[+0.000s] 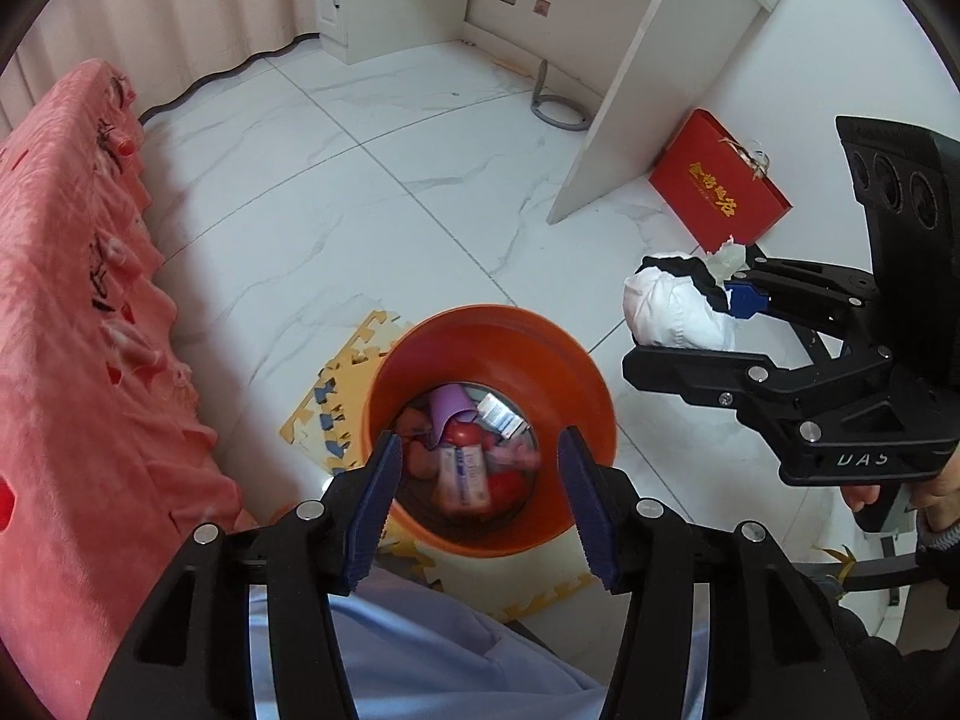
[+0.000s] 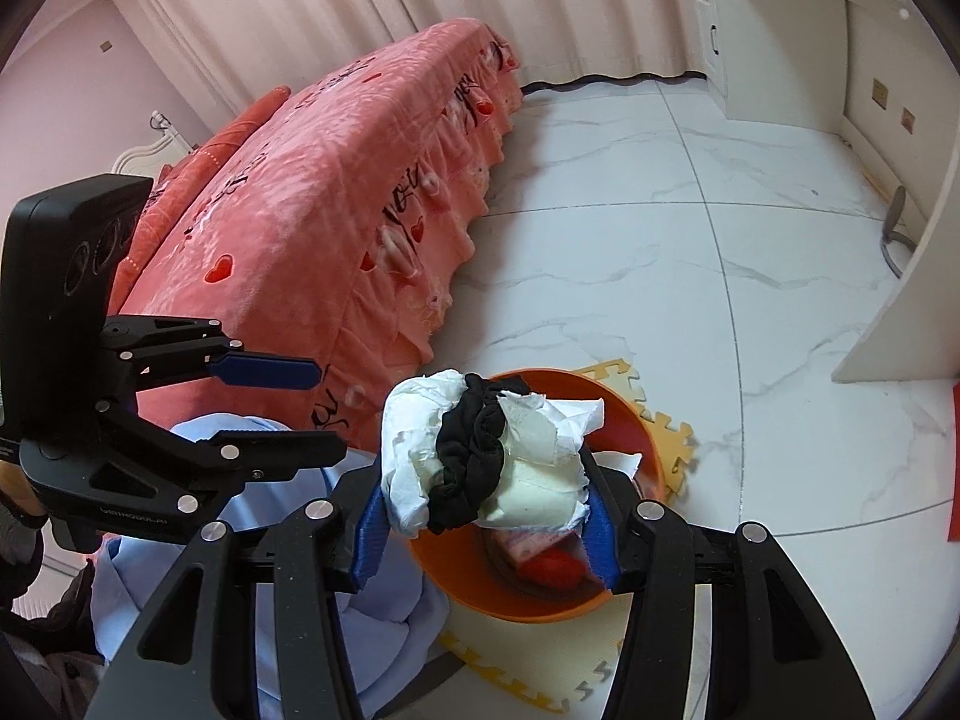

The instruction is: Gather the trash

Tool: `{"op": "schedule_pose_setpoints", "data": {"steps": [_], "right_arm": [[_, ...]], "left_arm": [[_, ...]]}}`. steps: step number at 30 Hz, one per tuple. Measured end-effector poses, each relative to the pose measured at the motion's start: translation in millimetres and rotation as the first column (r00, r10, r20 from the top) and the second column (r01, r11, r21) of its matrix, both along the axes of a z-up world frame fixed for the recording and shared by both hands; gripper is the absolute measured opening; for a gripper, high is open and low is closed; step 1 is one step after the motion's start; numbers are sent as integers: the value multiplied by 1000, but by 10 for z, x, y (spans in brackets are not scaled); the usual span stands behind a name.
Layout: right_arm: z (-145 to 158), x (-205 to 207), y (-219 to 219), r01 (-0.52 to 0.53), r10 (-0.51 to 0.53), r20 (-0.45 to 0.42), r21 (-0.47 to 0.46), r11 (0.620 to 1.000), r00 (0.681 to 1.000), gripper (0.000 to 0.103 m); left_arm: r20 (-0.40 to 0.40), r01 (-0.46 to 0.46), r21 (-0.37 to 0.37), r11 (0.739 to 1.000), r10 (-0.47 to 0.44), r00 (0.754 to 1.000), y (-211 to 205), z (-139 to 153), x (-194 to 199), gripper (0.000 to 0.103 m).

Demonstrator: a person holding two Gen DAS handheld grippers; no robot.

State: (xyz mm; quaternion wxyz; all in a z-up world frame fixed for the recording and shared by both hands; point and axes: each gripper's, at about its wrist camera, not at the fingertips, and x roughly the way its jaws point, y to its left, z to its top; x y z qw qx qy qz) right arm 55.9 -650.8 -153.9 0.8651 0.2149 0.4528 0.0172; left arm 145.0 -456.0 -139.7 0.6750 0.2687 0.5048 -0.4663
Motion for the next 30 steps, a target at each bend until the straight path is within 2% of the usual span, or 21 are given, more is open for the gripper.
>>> {"op": "schedule_pose_setpoints", "data": {"steps": [4, 6, 11, 21, 22, 23, 25, 28, 30], "right_arm": [[-18, 85, 70, -11, 11, -5, -1, 1000, 1000, 56], [-36, 121, 92, -11, 10, -12, -5, 1000, 1000, 60], [-52, 156, 91, 16, -16, -20, -22, 1000, 1000, 76], [37, 125, 193, 1, -1, -9, -1, 1000, 1000, 76], [55, 124, 215, -1, 1, -6, -1, 1000, 1000, 76], [81, 124, 243, -3, 3, -2, 0, 1000, 1000, 78], [138, 126, 300, -8, 8, 10, 7, 1000, 1000, 79], [240, 140, 416, -20, 20, 28, 7, 1000, 999, 81], [337, 153, 527, -36, 36, 46, 9, 999, 998, 81]], "left_arm": [[2, -25, 8, 1000, 25, 1000, 59, -9, 47, 56], [-2, -36, 11, 999, 36, 999, 76, -17, 62, 56], [-9, -44, 19, 999, 45, 999, 97, -49, 74, 56], [-3, -63, -1, 998, 63, 998, 202, 14, 52, 56], [1, -68, -3, 998, 68, 998, 224, 31, 49, 59], [9, -78, -7, 997, 78, 997, 262, 60, 43, 70], [35, -110, -27, 994, 111, 993, 357, 134, 42, 79], [50, -163, -52, 985, 165, 985, 552, 255, 63, 80], [87, -215, -58, 975, 220, 972, 696, 358, 65, 88]]}}
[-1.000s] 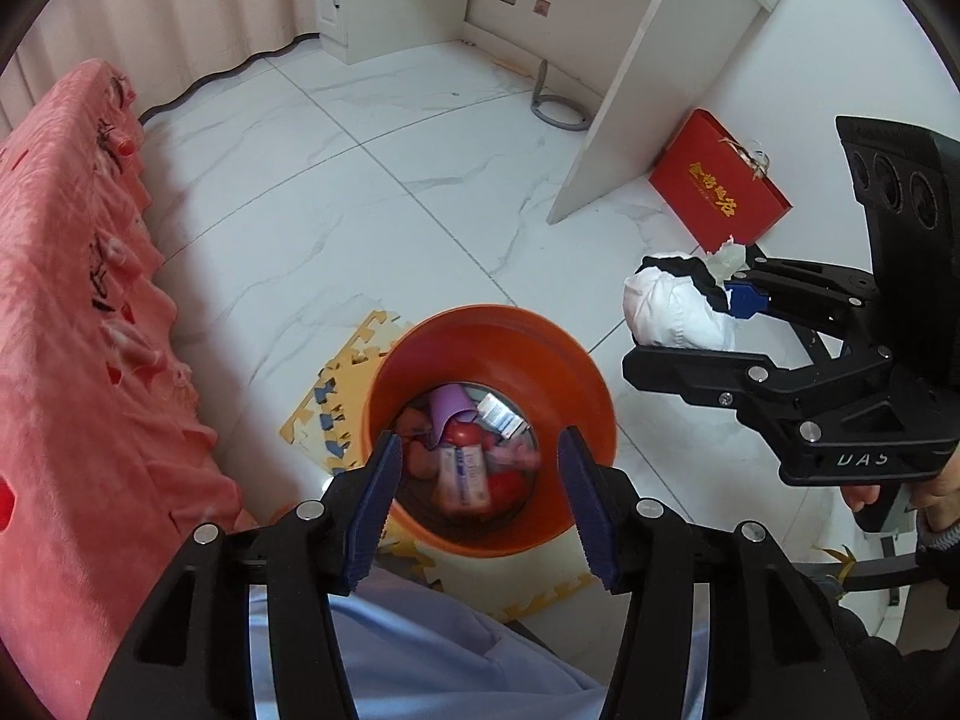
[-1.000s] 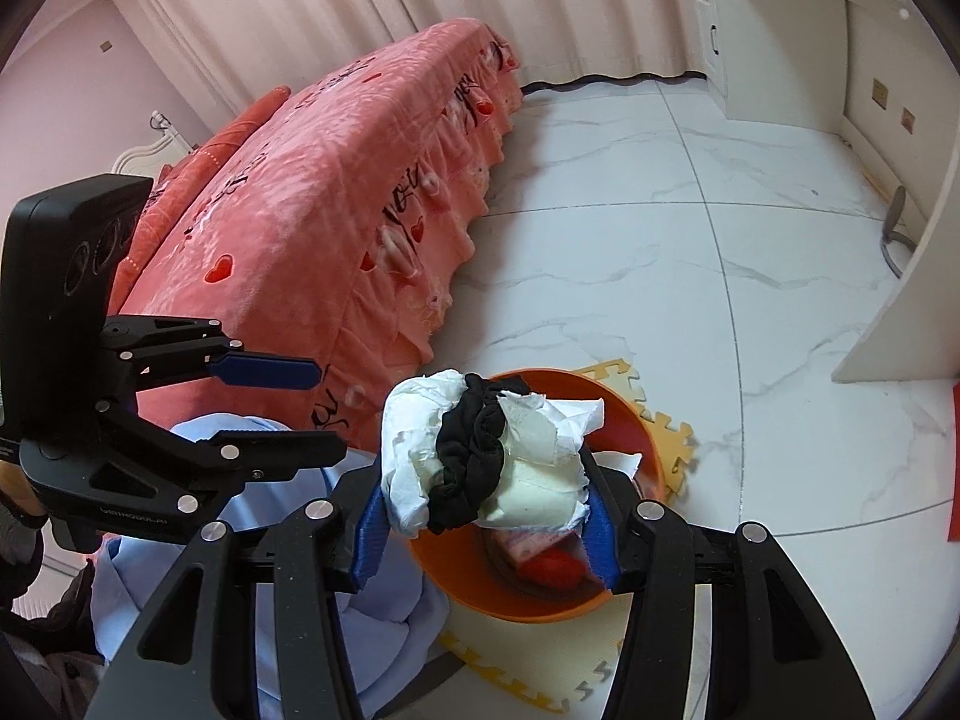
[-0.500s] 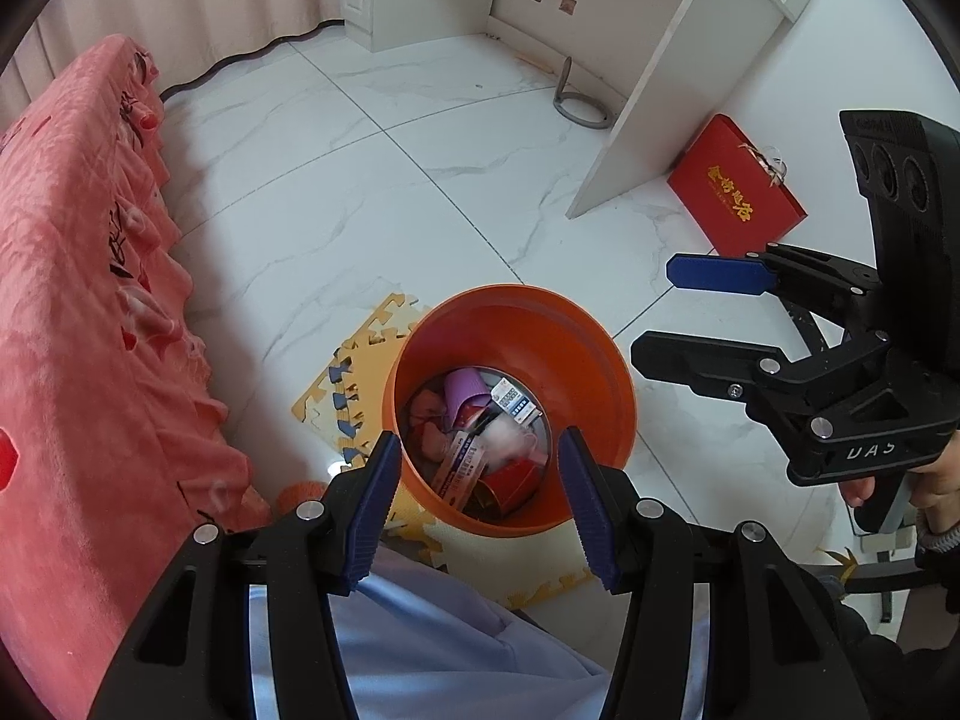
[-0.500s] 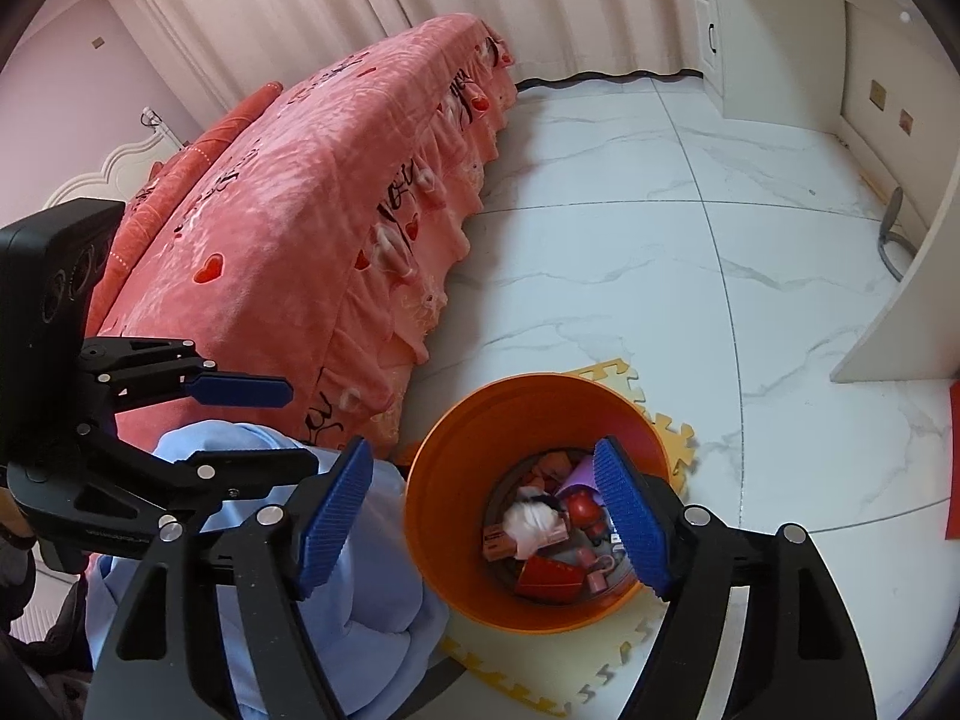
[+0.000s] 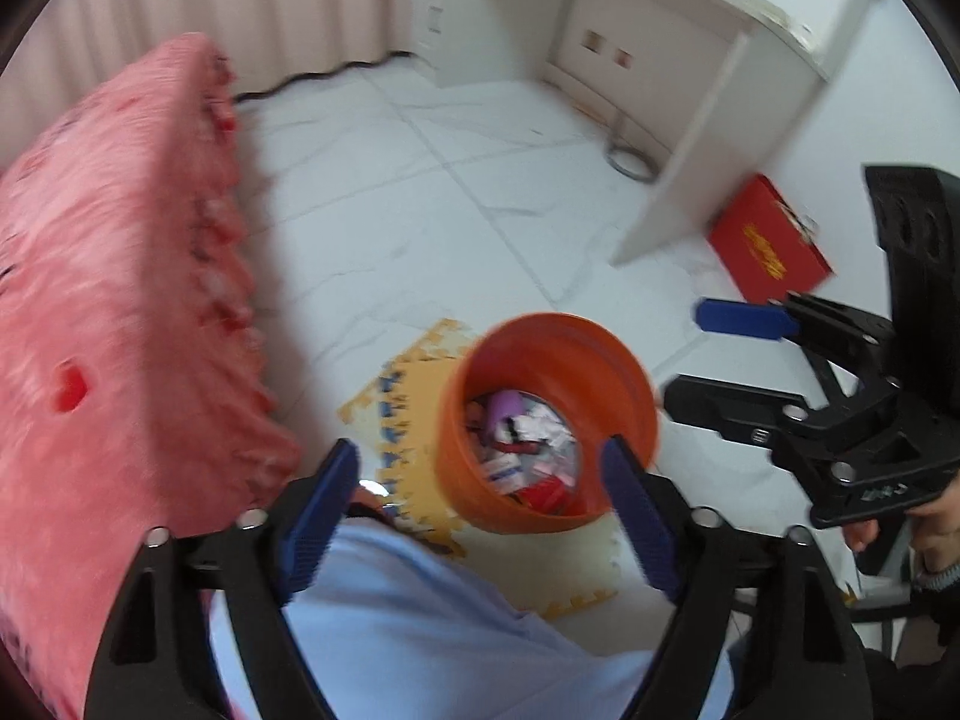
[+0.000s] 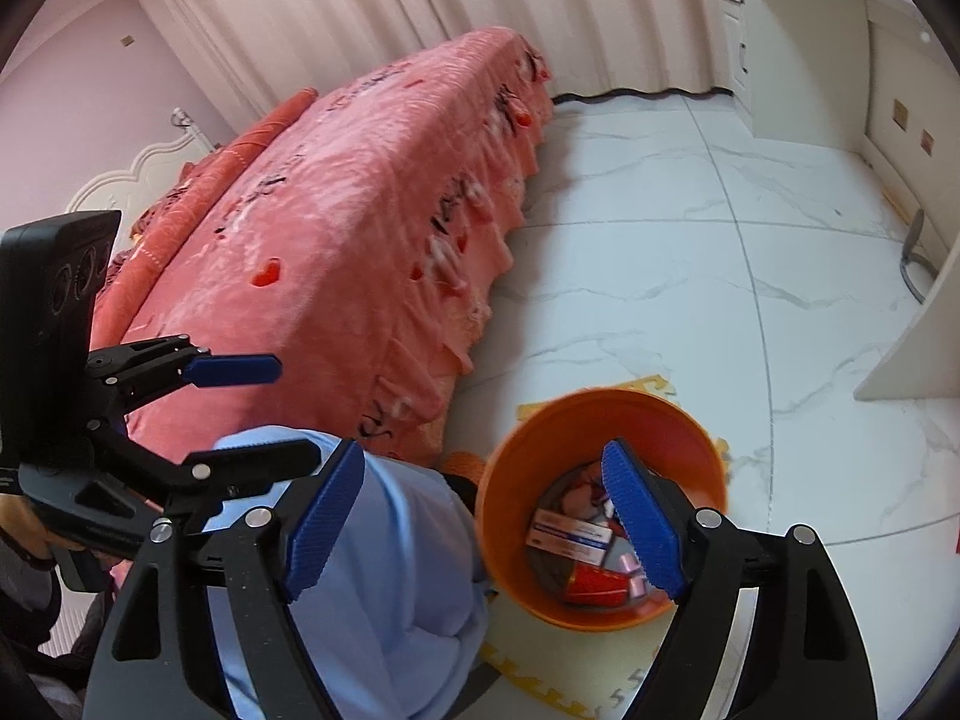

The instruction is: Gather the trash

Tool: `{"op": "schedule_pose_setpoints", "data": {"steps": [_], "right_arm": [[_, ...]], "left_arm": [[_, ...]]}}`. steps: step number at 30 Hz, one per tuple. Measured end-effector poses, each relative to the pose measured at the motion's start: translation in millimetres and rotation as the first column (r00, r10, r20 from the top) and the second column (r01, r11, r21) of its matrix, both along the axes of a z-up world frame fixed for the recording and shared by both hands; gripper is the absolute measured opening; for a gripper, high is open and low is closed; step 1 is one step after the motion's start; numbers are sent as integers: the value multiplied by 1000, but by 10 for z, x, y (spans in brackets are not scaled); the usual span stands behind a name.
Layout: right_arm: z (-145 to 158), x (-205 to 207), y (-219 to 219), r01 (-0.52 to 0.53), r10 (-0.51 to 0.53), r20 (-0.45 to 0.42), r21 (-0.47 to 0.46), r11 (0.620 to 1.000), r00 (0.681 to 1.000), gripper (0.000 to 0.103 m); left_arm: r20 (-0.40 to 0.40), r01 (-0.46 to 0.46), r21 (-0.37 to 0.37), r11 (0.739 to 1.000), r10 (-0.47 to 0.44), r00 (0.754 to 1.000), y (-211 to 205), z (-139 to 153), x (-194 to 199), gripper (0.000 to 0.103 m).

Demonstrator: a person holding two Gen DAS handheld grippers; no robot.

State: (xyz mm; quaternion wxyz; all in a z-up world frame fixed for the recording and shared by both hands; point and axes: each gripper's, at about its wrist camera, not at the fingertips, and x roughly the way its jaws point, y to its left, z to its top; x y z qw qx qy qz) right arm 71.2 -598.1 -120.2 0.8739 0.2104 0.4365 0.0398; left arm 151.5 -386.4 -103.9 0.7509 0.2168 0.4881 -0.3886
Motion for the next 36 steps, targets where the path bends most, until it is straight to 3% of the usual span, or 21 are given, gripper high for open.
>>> {"op": "schedule_pose_setpoints", "data": {"steps": [2, 7, 10, 13, 15, 18, 23, 31, 36], "right_arm": [[121, 13, 138, -13, 14, 27, -9, 1000, 1000, 90], [393, 66, 505, -58, 58, 94, -8, 998, 994, 91], [521, 110, 725, -84, 84, 123, -2, 996, 989, 91], [647, 157, 1000, -114, 112, 156, 3, 993, 981, 98], [739, 180, 1223, -138, 135, 180, 3, 990, 974, 98], [877, 204, 1570, -194, 190, 215, -1, 981, 958, 98], [1075, 190, 2170, -268, 272, 267, -55, 962, 924, 98], [1310, 65, 2769, -321, 330, 328, -84, 943, 885, 98], [1362, -52, 3006, -346, 371, 351, -134, 929, 860, 98]], "left_arm": [[30, -51, -21, 998, 51, 998, 193, 118, 7, 89], [76, -177, -58, 982, 181, 980, 726, 370, -9, 89], [98, -263, -88, 961, 271, 958, 1093, 509, -53, 89], [124, -356, -109, 928, 368, 921, 1456, 630, -139, 89], [149, -430, -128, 894, 446, 883, 1733, 723, -227, 97], [207, -502, -150, 852, 524, 827, 2058, 837, -396, 98], [219, -608, -176, 775, 632, 743, 2540, 903, -633, 98], [257, -714, -236, 659, 752, 608, 3113, 1009, -993, 98], [253, -754, -281, 594, 804, 539, 3340, 1037, -1133, 98]]}}
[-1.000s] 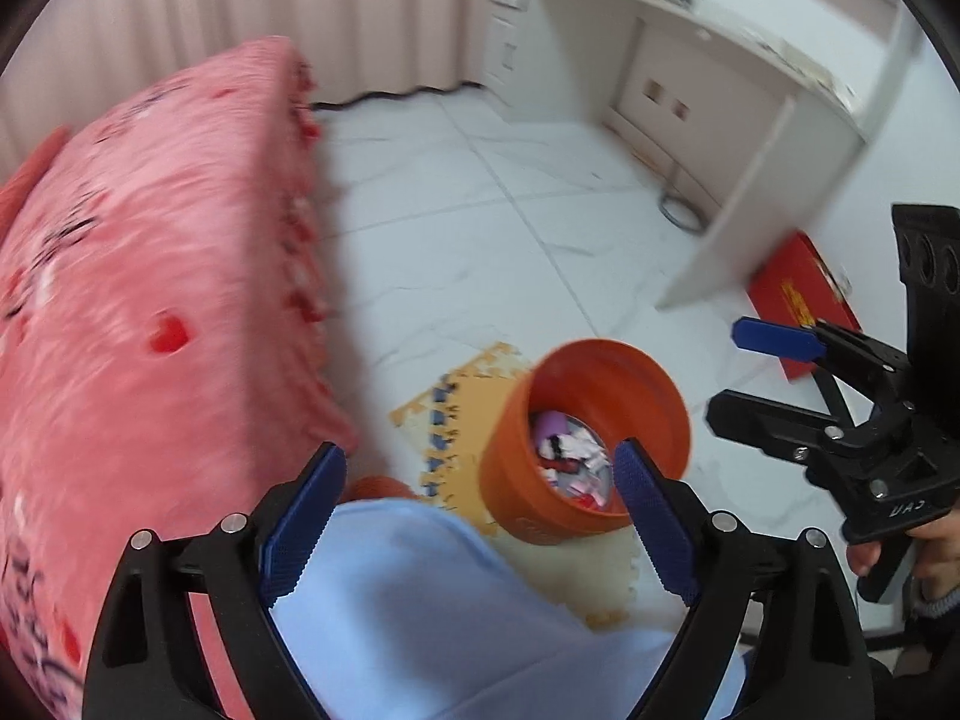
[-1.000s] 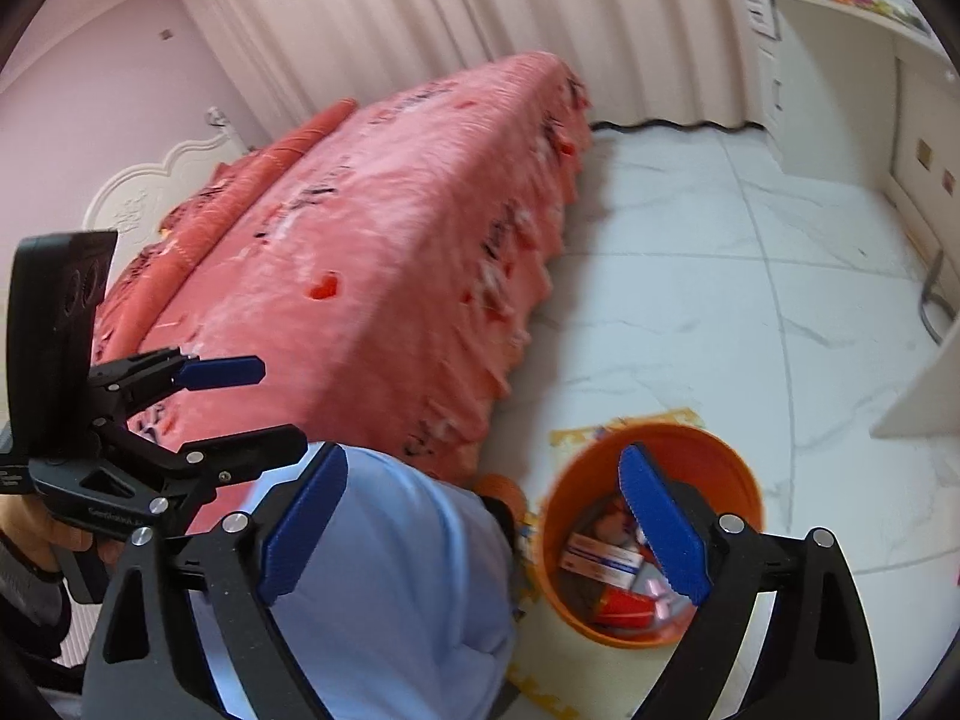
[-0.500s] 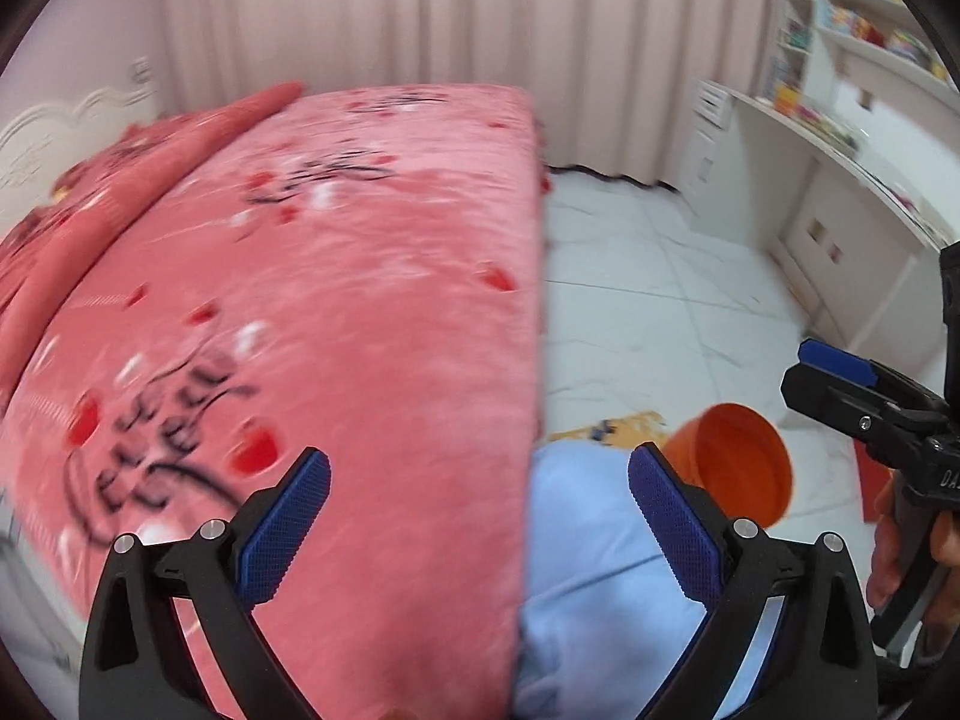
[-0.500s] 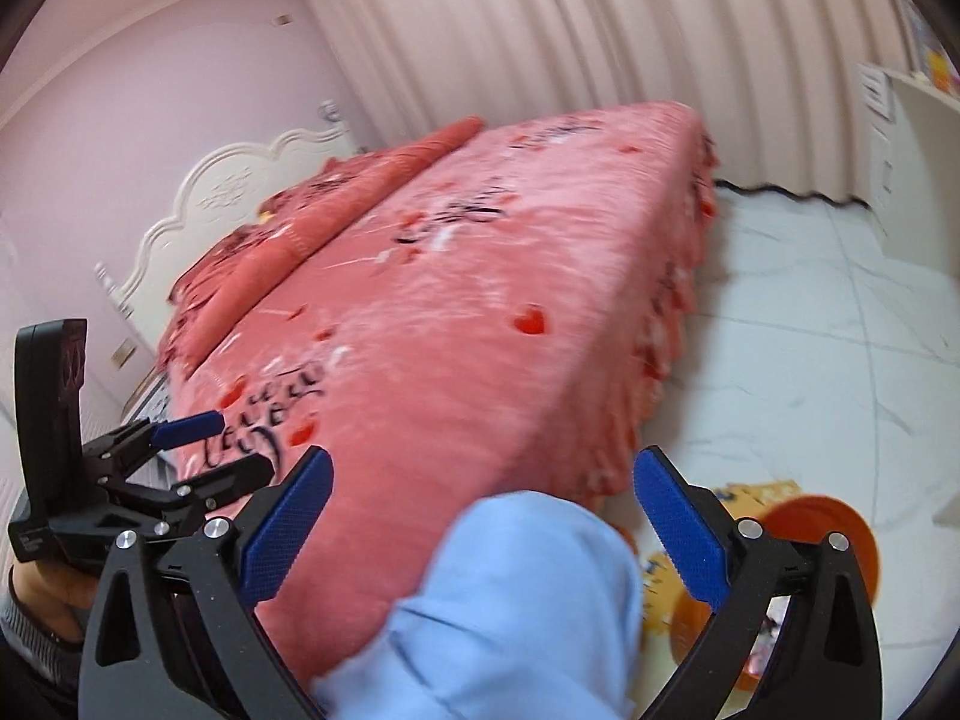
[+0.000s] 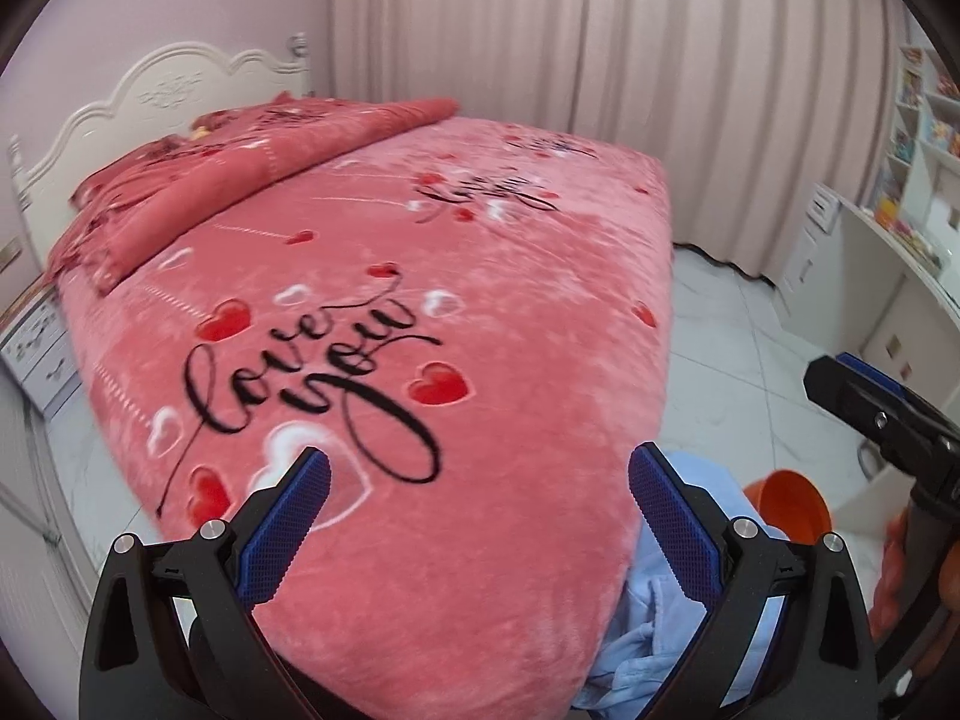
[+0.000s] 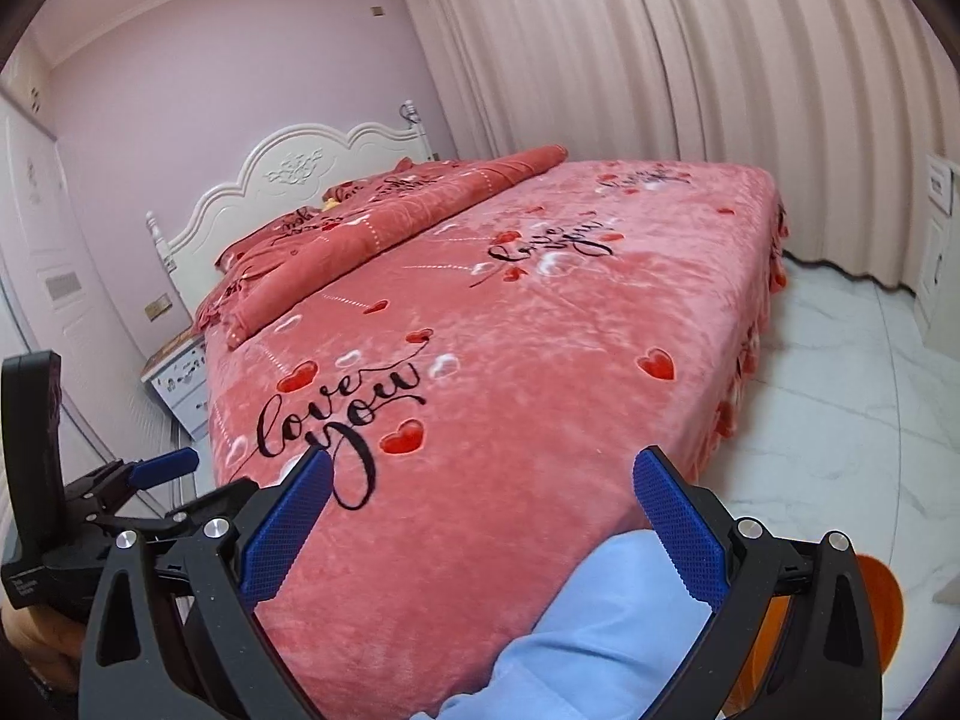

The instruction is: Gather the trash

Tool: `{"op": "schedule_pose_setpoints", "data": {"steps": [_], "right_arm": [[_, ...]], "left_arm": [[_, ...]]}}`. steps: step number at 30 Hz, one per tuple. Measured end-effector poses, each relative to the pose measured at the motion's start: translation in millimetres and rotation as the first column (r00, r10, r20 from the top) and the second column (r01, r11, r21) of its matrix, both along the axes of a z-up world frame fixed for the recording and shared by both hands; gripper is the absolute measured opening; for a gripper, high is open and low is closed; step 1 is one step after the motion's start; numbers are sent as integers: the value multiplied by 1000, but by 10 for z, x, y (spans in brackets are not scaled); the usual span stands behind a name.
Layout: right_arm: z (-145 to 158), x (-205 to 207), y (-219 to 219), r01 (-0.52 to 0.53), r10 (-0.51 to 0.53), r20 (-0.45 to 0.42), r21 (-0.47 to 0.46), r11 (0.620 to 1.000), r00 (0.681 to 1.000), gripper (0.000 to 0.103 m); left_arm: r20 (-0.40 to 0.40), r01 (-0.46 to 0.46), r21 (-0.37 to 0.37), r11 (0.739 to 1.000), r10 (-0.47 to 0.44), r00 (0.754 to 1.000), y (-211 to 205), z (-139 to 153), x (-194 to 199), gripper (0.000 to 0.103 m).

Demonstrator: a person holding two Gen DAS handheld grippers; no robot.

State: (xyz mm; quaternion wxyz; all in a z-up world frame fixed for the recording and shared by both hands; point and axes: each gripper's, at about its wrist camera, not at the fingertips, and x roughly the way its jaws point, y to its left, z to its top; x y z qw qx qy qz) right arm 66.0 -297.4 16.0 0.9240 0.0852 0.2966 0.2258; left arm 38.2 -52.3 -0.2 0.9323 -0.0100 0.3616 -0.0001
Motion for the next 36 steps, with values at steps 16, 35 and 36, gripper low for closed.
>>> {"op": "schedule_pose_setpoints", "data": {"steps": [16, 35, 36], "right_arm": [[34, -144, 242, -47, 48, 27, -38, 998, 998, 98], [42, -159, 251, -60, 61, 25, -34, 998, 998, 98], [38, -151, 251, -60, 61, 23, -32, 998, 998, 98]], "left_arm": [[31, -37, -21, 999, 37, 999, 184, 45, -182, 98], [71, -32, -2, 999, 32, 997, 151, 129, -214, 98], [72, -32, -2, 999, 32, 997, 150, 131, -216, 98]]}}
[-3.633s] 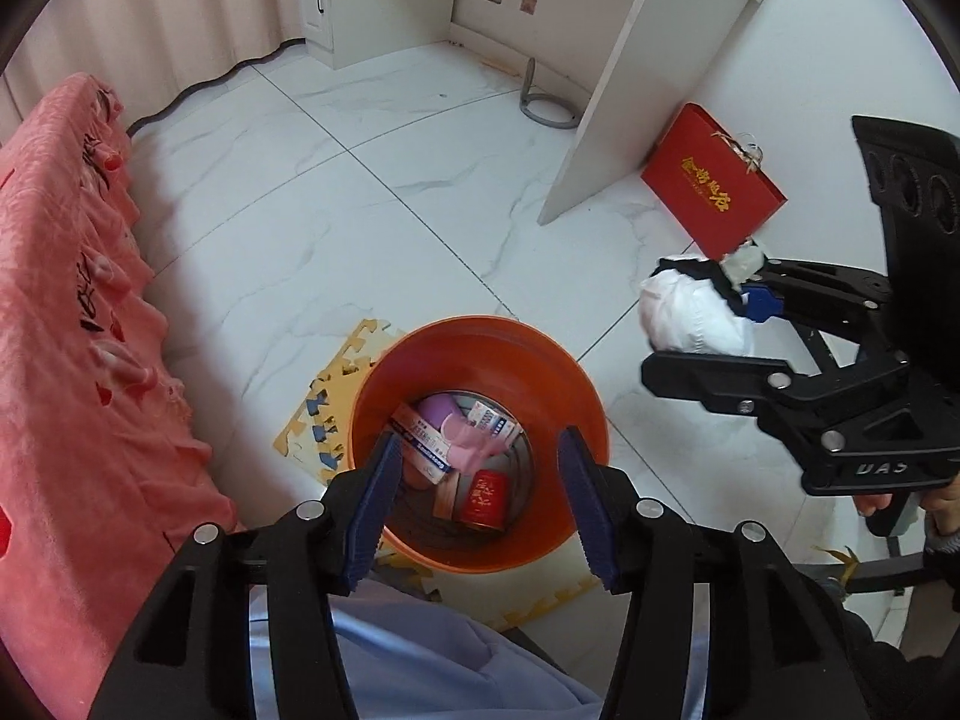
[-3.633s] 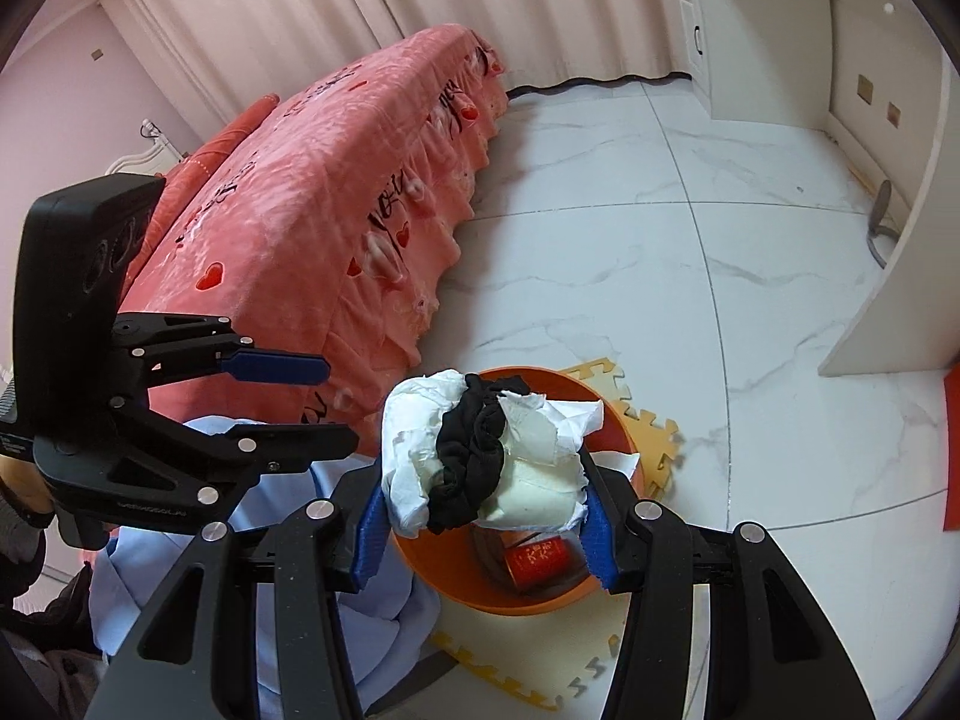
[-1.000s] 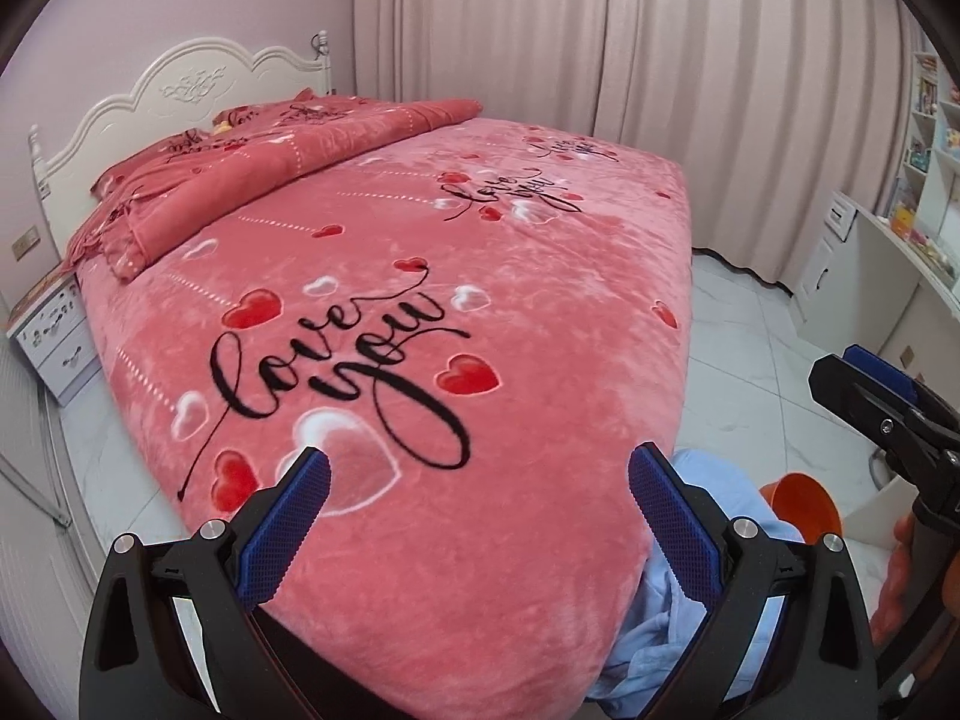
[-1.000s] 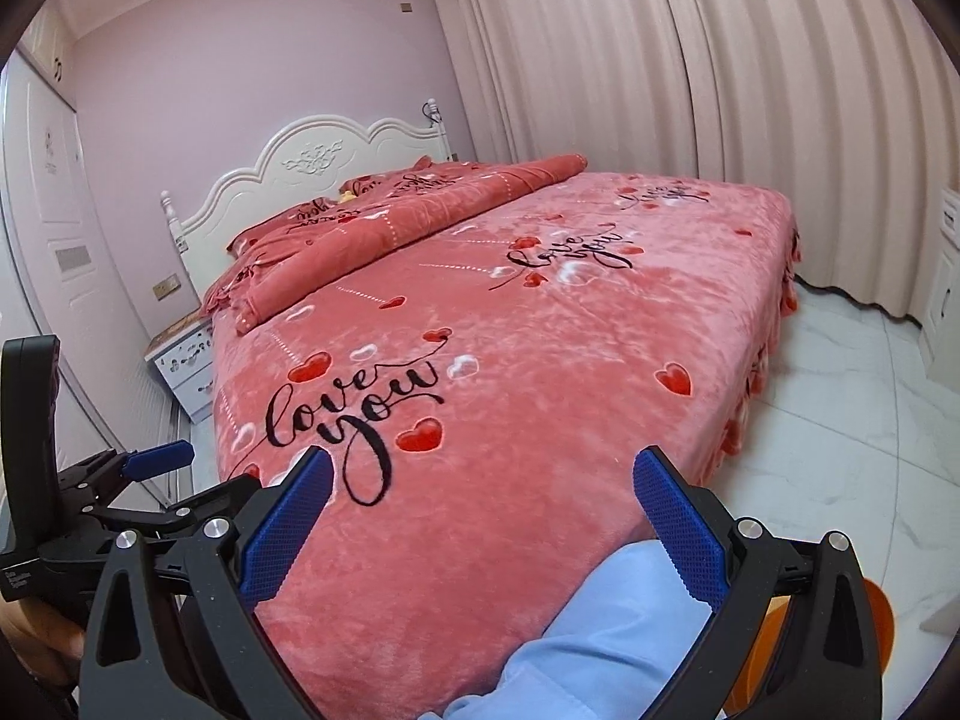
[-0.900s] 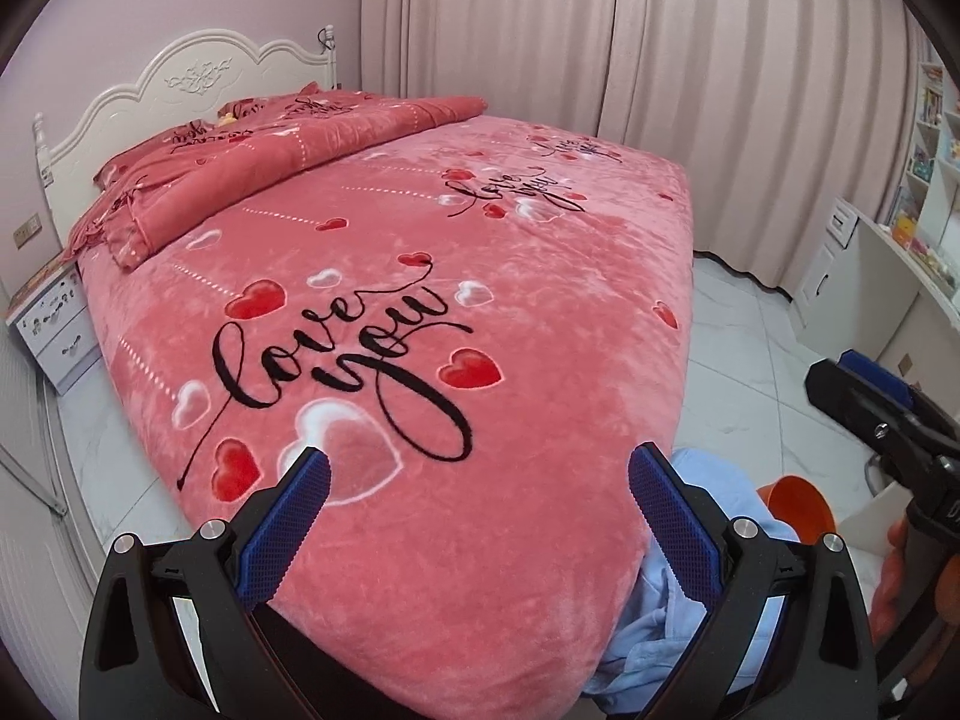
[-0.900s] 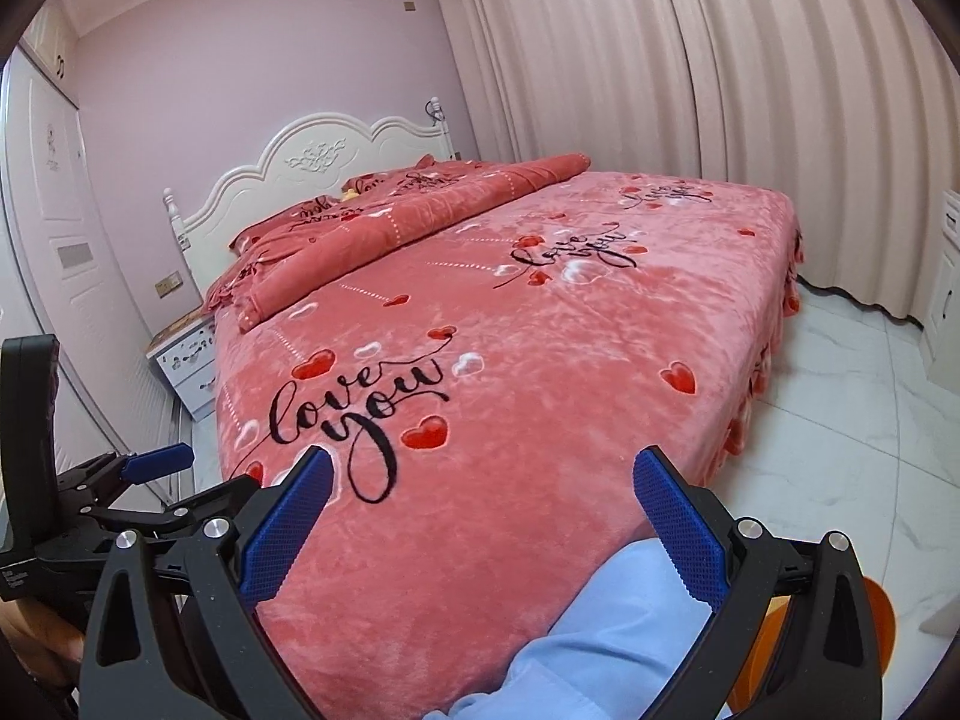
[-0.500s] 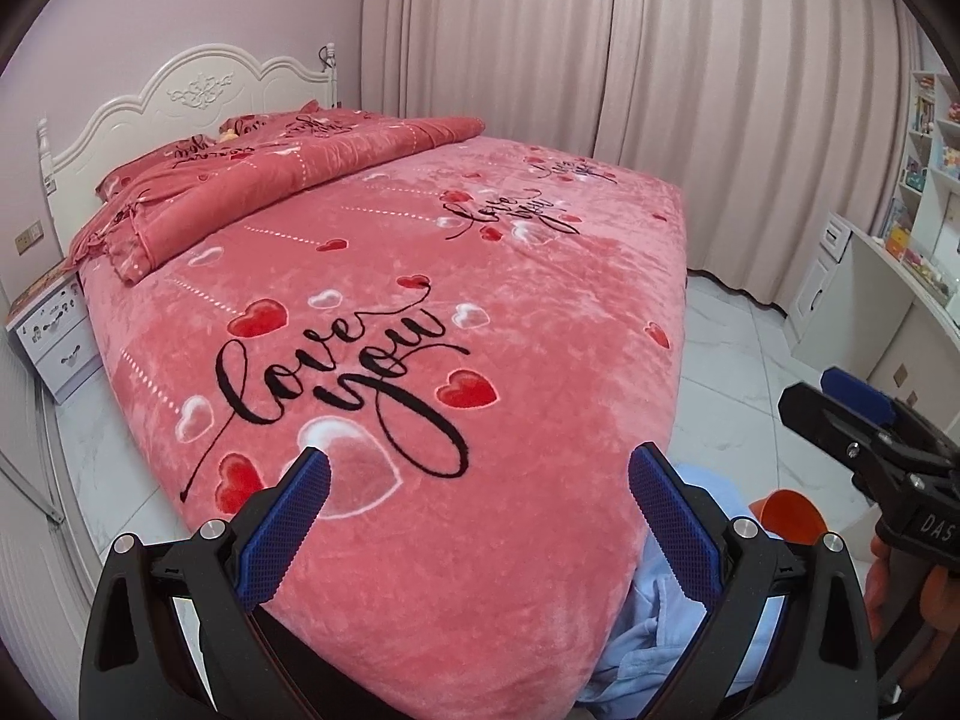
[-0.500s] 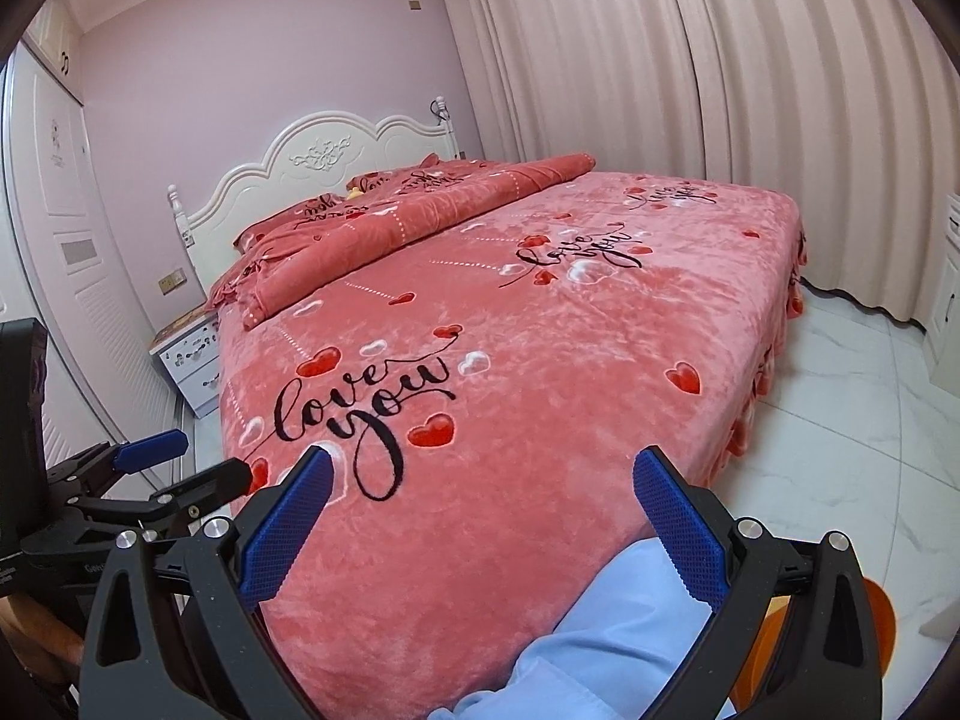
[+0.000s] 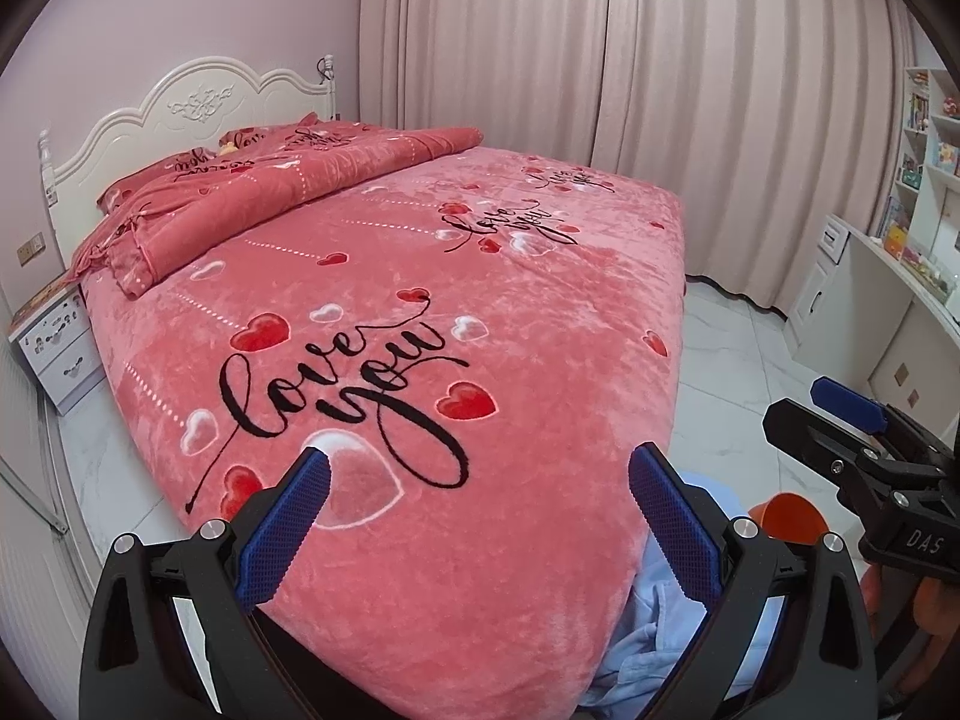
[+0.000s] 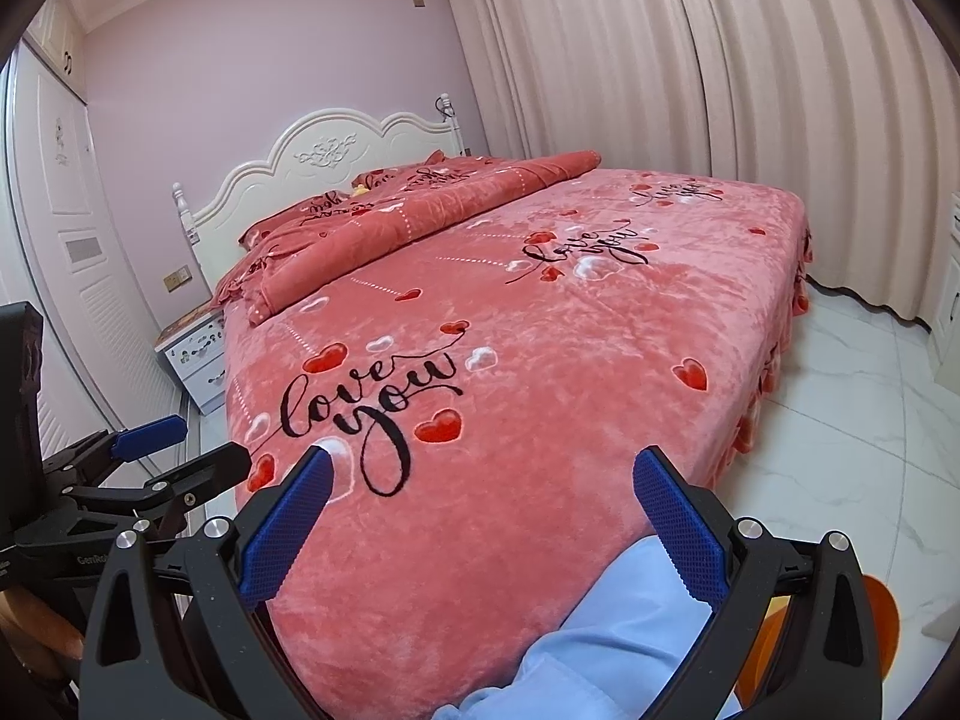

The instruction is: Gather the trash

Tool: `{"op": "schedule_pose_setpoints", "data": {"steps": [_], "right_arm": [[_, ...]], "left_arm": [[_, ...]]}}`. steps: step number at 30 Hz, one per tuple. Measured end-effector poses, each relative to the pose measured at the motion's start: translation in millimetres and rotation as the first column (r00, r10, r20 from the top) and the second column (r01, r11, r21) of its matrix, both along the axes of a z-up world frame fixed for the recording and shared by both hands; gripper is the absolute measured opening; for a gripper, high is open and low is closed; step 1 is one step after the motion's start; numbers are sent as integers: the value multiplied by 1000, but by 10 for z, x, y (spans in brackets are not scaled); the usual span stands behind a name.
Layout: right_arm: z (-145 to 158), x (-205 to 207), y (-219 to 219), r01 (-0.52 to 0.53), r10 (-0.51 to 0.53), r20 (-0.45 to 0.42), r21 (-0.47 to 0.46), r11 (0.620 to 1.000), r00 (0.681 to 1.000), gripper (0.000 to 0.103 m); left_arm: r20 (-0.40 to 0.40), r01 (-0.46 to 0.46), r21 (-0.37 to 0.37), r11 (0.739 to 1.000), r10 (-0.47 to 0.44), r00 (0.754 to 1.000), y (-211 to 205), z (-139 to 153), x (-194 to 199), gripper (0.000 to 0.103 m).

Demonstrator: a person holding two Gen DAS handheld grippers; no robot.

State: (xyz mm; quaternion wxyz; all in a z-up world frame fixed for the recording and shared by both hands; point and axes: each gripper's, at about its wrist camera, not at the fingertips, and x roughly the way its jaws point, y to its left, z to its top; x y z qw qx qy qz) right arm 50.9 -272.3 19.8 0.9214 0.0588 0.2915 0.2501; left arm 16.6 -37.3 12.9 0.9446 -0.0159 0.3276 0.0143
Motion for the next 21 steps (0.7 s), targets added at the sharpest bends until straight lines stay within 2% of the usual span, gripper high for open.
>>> {"op": "schedule_pose_setpoints", "data": {"steps": [21], "right_arm": [[-82, 14, 66, 0, 0, -23, 6, 1000, 1000, 98]], "left_arm": [[9, -4, 5, 1000, 4, 1000, -21, 50, -20, 98]]}}
